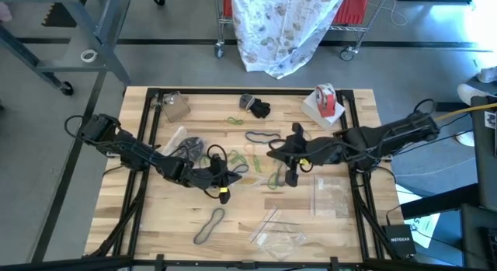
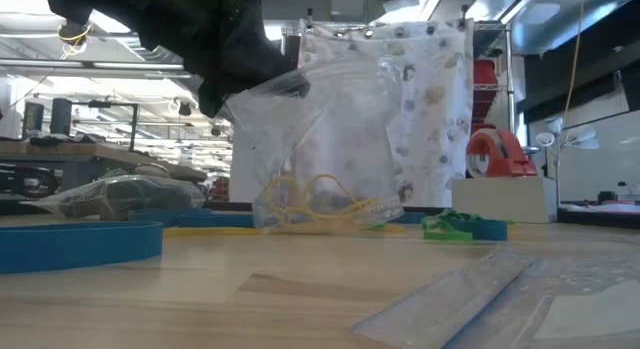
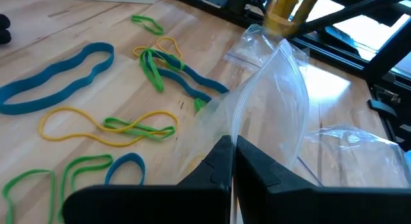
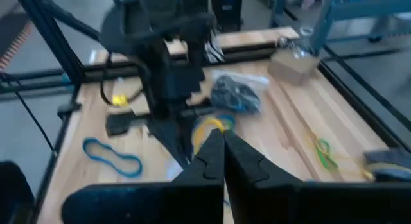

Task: Sort rubber bands
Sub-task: Put the yellow rubber band into the transparent zip bag

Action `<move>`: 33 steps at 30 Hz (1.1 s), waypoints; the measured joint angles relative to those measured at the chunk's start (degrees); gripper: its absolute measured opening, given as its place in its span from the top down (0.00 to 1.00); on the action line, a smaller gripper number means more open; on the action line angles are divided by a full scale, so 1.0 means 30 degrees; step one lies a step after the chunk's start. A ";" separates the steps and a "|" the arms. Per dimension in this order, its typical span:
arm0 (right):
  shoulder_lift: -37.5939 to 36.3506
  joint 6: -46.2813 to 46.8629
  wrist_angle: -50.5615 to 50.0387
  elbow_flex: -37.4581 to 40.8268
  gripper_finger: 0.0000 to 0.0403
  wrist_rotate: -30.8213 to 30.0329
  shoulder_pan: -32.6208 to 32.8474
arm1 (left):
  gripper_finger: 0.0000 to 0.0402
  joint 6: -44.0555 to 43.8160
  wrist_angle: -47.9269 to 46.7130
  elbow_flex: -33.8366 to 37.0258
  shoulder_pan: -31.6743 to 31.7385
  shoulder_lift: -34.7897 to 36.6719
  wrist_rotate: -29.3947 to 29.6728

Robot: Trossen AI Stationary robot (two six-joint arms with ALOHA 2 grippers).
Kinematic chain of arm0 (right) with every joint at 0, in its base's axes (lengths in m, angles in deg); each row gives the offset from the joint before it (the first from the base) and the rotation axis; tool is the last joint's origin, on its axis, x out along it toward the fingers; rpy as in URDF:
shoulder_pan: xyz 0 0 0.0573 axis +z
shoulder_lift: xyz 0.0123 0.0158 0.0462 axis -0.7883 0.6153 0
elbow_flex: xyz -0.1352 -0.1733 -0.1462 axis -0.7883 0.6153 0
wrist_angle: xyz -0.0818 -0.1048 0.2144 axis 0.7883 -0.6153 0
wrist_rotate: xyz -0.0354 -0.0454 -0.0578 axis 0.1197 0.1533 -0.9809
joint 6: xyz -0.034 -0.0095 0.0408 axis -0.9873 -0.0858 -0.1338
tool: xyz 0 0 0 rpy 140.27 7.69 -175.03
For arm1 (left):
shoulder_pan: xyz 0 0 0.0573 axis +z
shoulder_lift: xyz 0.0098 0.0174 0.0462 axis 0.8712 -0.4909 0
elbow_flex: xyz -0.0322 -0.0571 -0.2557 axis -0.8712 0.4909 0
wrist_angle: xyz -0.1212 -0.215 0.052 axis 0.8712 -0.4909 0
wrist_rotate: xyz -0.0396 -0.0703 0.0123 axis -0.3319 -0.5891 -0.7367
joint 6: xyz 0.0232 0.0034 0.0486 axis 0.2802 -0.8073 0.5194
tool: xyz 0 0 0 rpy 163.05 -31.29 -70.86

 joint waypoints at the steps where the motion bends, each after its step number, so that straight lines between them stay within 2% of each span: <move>1: 0.0141 -0.0098 0.0447 0.0000 1.00 0.0005 -0.0002 | 1.00 -0.0081 0.0064 0.0000 0.0016 0.0000 0.0000; 8: 0.1580 -0.0738 0.2648 0.0000 1.00 0.0044 -0.0015 | 1.00 -0.0440 0.0514 0.0000 0.0024 0.0000 0.0007; 12: 0.2238 -0.0805 0.3717 0.0000 1.00 0.0916 -0.0011 | 1.00 -0.0493 0.0581 0.0000 0.0136 0.0000 0.0015; 18: 0.2874 -0.0863 0.3409 -0.0007 1.00 0.1017 -0.0015 | 1.00 -0.0567 0.0626 0.0000 0.0198 0.0000 0.0015; 21: 0.2897 -0.0990 0.2937 0.0000 1.00 0.0678 -0.0015 | 1.00 -0.0534 0.0632 0.0000 0.0198 0.0000 0.0015; 26: 0.2877 -0.1593 0.2408 -0.0007 1.00 -0.1068 -0.0015 | 1.00 -0.0278 0.0610 0.0000 0.0093 0.0000 0.0015; 33: 0.2840 -0.1778 0.3052 -0.0007 1.00 -0.0912 -0.0277 | 1.00 -0.0222 0.0606 0.0000 0.0089 0.0000 0.0007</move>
